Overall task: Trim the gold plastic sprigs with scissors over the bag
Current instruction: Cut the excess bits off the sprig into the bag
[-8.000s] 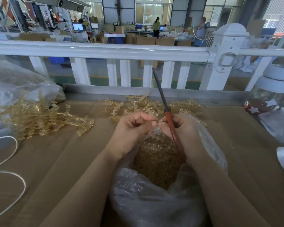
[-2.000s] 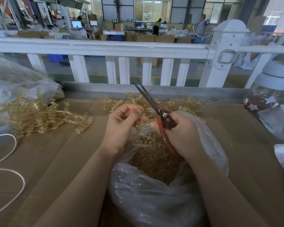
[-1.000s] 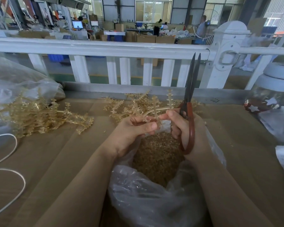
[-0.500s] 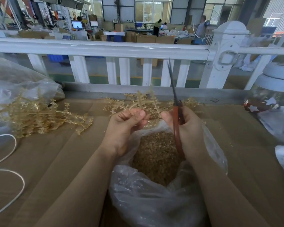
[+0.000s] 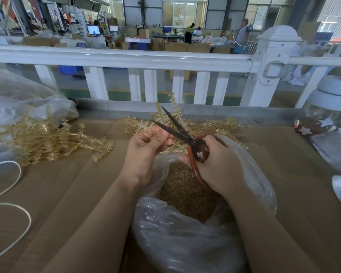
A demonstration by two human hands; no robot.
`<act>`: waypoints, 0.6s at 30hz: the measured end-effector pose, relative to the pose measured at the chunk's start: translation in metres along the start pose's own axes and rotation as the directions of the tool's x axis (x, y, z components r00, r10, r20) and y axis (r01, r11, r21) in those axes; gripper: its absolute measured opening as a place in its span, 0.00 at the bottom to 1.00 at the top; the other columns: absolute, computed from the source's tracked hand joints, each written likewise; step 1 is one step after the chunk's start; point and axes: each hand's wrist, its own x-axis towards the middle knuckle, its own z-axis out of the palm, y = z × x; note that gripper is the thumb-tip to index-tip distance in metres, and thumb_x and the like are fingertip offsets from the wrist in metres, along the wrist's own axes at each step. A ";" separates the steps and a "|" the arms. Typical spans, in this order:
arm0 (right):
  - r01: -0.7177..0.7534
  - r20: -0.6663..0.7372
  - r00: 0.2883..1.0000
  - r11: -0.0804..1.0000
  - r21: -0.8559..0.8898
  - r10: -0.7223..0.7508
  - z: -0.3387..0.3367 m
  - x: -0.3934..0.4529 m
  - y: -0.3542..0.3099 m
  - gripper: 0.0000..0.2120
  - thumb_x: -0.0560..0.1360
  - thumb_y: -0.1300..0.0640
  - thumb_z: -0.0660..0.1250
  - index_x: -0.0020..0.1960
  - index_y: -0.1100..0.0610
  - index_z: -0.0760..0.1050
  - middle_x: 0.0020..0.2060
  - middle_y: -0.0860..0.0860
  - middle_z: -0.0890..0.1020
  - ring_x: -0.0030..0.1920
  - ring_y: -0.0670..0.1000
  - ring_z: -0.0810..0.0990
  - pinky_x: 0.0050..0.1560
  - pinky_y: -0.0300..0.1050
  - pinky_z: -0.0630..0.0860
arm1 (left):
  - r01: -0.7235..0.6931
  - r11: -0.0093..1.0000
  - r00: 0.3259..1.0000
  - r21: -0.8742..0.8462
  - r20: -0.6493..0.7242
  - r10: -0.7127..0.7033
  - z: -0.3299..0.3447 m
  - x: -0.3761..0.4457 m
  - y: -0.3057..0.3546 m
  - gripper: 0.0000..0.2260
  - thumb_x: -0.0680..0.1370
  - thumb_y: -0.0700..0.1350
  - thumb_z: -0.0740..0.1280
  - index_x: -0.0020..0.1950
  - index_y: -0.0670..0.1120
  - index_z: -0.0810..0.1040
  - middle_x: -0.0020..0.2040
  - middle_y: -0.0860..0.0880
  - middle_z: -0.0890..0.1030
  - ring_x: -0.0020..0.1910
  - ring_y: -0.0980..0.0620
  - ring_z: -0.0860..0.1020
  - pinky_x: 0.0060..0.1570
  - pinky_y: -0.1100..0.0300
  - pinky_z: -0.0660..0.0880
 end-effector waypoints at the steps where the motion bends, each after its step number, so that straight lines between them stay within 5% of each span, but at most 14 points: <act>1: 0.007 -0.003 1.000 1.000 -0.013 -0.007 0.000 0.000 -0.001 0.38 0.63 0.17 0.50 0.54 0.45 0.73 0.44 0.36 0.77 0.44 0.39 0.75 0.40 0.29 0.67 | -0.002 1.000 1.000 -0.004 0.002 0.002 0.000 0.000 -0.001 0.04 0.72 0.43 0.71 0.39 0.47 0.85 0.35 0.48 0.82 0.38 0.52 0.77 0.50 0.56 0.74; 9: 0.024 -0.023 0.999 0.998 -0.058 -0.025 -0.002 -0.002 -0.003 0.36 0.64 0.18 0.51 0.50 0.46 0.73 0.40 0.35 0.73 0.39 0.38 0.73 0.38 0.26 0.64 | 0.009 0.999 1.000 -0.052 -0.004 -0.009 -0.003 0.001 -0.003 0.04 0.71 0.42 0.71 0.40 0.43 0.85 0.36 0.47 0.83 0.37 0.53 0.80 0.46 0.62 0.78; 18: 0.015 -0.083 0.996 0.997 -0.076 -0.022 0.001 -0.004 -0.002 0.37 0.64 0.16 0.50 0.46 0.47 0.77 0.32 0.36 0.71 0.32 0.36 0.69 0.35 0.26 0.63 | 0.006 1.000 1.000 -0.029 0.006 -0.005 -0.003 0.001 -0.002 0.04 0.70 0.45 0.72 0.40 0.45 0.85 0.37 0.47 0.82 0.39 0.51 0.78 0.51 0.57 0.75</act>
